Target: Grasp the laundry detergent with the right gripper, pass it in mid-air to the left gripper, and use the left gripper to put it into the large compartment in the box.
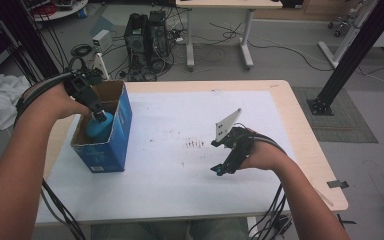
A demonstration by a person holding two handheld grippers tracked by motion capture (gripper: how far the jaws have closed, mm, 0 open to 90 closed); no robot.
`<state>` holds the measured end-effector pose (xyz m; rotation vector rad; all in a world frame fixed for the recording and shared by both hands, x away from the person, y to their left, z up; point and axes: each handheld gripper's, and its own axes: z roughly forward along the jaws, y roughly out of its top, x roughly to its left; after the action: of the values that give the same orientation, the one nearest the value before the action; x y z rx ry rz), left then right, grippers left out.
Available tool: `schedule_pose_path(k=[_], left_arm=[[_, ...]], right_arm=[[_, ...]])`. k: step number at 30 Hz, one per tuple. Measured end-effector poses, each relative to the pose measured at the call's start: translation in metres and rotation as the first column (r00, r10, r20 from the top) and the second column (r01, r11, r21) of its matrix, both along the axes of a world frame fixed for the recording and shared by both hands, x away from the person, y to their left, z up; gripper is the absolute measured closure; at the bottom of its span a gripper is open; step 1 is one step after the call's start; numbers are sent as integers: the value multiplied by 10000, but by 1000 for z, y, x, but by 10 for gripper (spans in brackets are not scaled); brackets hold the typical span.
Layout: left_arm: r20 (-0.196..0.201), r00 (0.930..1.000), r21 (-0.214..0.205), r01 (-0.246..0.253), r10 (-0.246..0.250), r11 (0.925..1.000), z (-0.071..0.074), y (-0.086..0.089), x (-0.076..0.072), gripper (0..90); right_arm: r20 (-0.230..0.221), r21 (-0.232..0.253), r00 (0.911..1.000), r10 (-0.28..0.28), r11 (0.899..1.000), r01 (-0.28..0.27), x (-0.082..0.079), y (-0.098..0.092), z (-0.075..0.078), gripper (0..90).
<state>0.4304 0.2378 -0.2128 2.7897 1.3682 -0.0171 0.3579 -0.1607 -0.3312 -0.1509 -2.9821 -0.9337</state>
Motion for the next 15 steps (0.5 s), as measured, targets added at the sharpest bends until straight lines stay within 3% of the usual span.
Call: schedule_pose_path(k=[5,10,15], left_arm=[[151,9995,80,292,-293,9995,12,-5,-1,181],[205,9979,-110,623,-621,9980,25,-13,-4,166],[287,9922,-158,1218,-1213,9924,35,-25,-8,133]], right_arm=[[121,22,9999,43,10000,-43,2,0,4,130],[162,-67,9999,37,10000,-36,3,0,10,130],[199,-252,9998,-17,9997,22,6,-1,16,130]])
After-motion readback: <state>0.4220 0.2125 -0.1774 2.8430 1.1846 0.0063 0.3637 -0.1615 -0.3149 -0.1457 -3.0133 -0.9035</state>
